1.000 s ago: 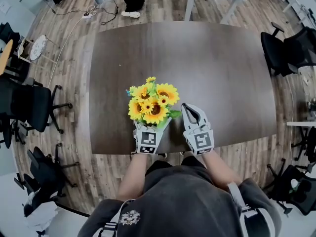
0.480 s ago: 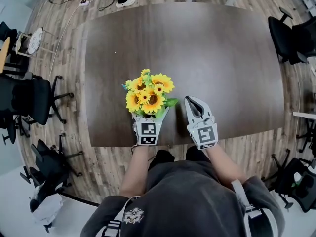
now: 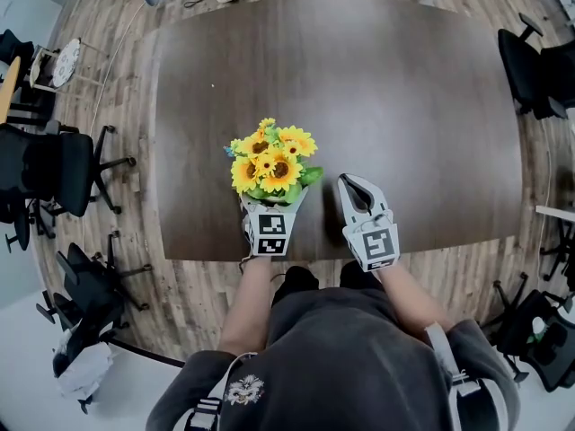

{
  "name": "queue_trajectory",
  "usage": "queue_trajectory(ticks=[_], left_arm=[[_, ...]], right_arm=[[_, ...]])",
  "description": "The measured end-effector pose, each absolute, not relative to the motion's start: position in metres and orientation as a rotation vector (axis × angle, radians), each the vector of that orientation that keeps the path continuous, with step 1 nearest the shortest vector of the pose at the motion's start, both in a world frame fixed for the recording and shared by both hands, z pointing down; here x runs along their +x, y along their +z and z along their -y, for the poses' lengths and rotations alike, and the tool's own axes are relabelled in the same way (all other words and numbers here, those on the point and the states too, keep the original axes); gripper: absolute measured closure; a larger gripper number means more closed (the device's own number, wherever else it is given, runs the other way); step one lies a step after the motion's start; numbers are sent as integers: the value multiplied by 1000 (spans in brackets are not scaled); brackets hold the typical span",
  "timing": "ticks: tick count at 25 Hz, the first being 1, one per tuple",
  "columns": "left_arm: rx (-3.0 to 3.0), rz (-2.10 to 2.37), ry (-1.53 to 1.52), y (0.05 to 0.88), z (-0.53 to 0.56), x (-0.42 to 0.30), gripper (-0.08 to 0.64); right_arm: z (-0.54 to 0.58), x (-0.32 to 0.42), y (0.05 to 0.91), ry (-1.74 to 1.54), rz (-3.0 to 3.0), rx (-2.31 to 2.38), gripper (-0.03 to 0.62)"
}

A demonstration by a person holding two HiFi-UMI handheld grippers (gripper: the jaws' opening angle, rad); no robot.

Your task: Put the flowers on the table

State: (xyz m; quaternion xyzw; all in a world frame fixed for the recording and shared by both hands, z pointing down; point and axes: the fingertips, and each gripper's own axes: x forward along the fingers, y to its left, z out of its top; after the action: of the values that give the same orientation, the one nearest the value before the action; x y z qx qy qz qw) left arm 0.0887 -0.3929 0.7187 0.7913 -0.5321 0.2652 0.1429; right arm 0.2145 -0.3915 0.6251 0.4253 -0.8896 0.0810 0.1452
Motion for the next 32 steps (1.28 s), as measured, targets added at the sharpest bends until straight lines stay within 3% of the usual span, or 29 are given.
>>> queue_trajectory(ticks=[32], left_arm=[[2205, 1553, 680, 716, 382, 81, -6]], right_arm=[[412, 214, 607, 159, 2605, 1237, 569]])
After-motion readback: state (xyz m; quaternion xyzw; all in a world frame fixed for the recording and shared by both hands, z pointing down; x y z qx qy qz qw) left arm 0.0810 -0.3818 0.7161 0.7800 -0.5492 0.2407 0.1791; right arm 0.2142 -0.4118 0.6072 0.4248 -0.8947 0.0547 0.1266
